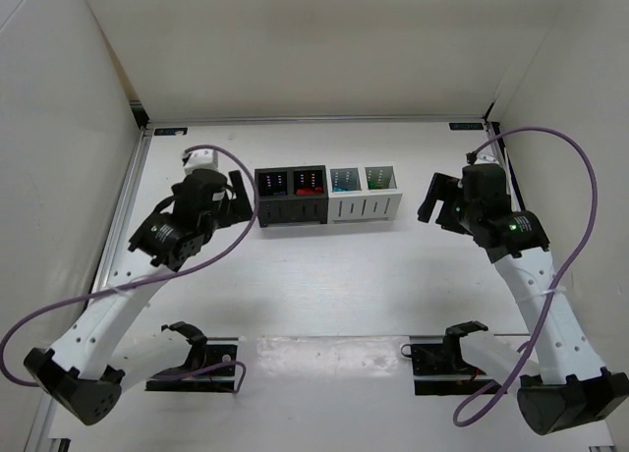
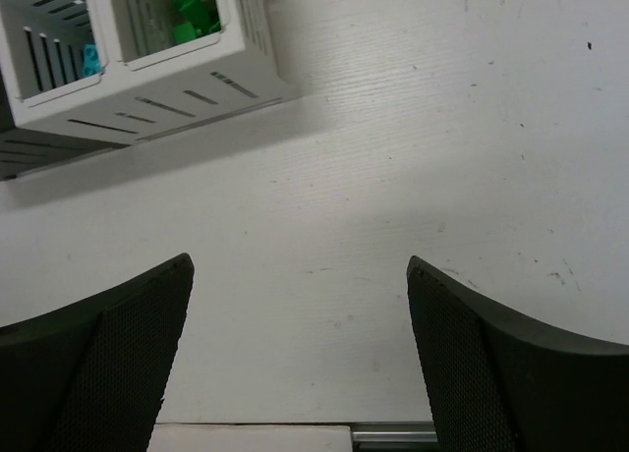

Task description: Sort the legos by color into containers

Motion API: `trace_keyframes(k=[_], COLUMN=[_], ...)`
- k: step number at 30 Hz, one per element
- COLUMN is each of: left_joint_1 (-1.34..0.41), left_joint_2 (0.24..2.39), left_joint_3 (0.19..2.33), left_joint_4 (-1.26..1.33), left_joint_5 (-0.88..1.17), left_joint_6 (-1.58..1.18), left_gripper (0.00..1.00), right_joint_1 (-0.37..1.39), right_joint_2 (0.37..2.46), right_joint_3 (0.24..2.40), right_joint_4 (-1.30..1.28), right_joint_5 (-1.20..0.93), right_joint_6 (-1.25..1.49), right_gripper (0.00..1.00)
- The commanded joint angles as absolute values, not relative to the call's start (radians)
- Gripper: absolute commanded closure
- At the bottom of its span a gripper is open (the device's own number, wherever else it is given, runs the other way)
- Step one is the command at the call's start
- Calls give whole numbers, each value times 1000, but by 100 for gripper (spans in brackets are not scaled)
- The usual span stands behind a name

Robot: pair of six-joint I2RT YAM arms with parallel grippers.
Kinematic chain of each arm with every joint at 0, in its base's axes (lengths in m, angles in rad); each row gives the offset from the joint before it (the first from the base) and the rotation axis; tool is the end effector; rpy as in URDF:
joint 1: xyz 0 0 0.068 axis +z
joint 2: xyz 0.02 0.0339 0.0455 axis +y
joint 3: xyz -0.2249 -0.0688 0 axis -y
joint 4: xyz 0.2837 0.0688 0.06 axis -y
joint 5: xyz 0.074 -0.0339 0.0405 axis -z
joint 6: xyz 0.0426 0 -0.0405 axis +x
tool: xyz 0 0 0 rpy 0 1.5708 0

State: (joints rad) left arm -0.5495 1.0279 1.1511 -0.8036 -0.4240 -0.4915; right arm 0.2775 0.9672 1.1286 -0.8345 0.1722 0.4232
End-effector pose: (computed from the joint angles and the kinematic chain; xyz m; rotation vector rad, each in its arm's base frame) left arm 0.2357 -0.1238 0.3295 -0.1600 2.1777 -0.1098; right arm 0.2457 0.0624 0.3312 0.2556 2.2242 0.1884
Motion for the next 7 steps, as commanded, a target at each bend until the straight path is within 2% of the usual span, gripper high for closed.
trace_keyframes(k=[1, 7], left_joint_1=[-545, -545], left_joint_2=[983, 943], left_joint_3=[1138, 1149], left_joint_4=[-985, -1037], left_joint_5=[-538, -569], left_joint_6=[-650, -679], left_gripper=[0, 0], right_joint_1=[244, 235], right_joint_2=[940, 930], right_joint_3=[1098, 1072], right_joint_4=[-795, -776], right_joint_5=[195, 199], right_joint_6=[451, 450], right_gripper=[10, 10])
